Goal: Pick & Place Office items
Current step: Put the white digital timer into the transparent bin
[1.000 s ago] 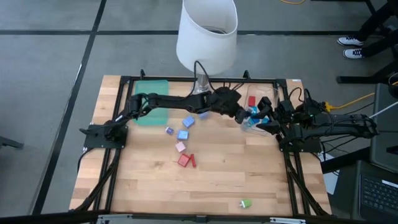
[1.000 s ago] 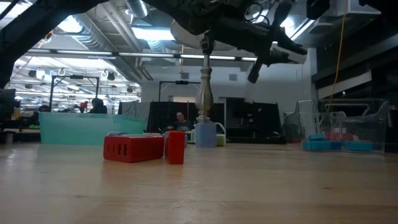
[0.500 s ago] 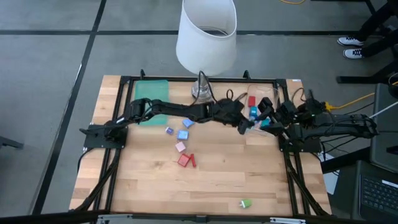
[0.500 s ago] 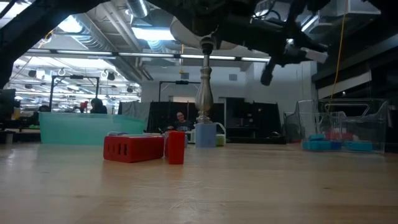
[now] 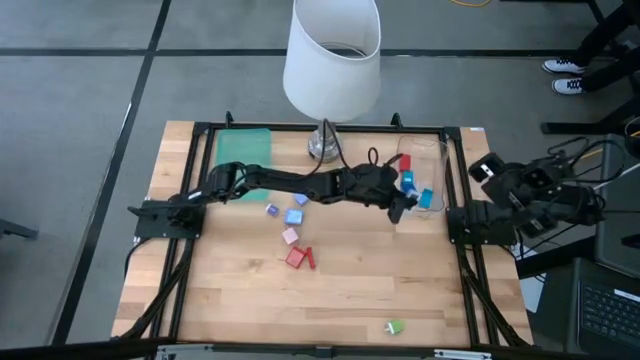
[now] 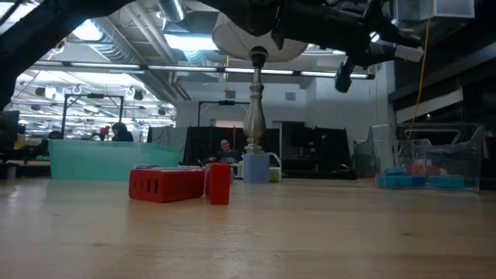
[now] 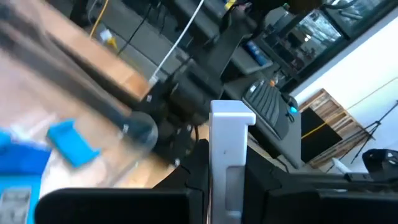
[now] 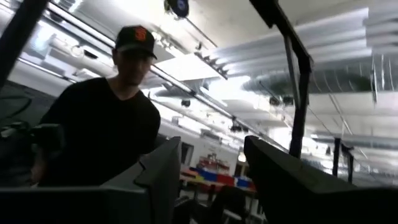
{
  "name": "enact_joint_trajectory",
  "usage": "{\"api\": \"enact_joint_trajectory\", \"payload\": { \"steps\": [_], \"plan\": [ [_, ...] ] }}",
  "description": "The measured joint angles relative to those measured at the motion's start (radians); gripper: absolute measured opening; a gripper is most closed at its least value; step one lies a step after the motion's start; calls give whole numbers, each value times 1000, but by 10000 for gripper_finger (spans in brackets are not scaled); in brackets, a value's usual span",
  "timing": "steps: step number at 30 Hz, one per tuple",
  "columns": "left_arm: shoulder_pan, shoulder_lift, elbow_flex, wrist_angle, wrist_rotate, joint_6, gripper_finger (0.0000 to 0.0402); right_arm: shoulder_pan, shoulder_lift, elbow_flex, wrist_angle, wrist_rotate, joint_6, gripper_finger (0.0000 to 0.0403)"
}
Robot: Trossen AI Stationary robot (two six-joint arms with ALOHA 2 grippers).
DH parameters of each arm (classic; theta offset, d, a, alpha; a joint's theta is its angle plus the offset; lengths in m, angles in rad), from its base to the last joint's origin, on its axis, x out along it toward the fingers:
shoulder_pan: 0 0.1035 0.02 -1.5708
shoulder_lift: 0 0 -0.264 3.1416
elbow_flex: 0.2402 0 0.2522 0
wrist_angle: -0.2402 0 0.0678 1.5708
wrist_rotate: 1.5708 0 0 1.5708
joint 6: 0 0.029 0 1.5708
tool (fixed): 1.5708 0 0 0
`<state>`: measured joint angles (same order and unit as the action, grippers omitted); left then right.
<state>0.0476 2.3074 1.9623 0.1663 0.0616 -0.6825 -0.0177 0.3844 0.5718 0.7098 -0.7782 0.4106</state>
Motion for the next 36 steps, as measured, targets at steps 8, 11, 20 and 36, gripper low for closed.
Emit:
{"api": "enact_joint_trajectory", "payload": {
  "steps": [8,11,20,36],
  "plan": [
    [10,169,321,-179,-43,76,38,0,1,112,-231,-1,-31,187],
    [22,240,394,-201,-46,68,38,0,0,123,-225,-1,-33,187],
    [19,283,382,-181,49,76,38,0,0,123,-247,-23,-6,187],
    [98,298,382,-162,-4,99,42,0,0,122,-248,1,36,187]
  ]
}}
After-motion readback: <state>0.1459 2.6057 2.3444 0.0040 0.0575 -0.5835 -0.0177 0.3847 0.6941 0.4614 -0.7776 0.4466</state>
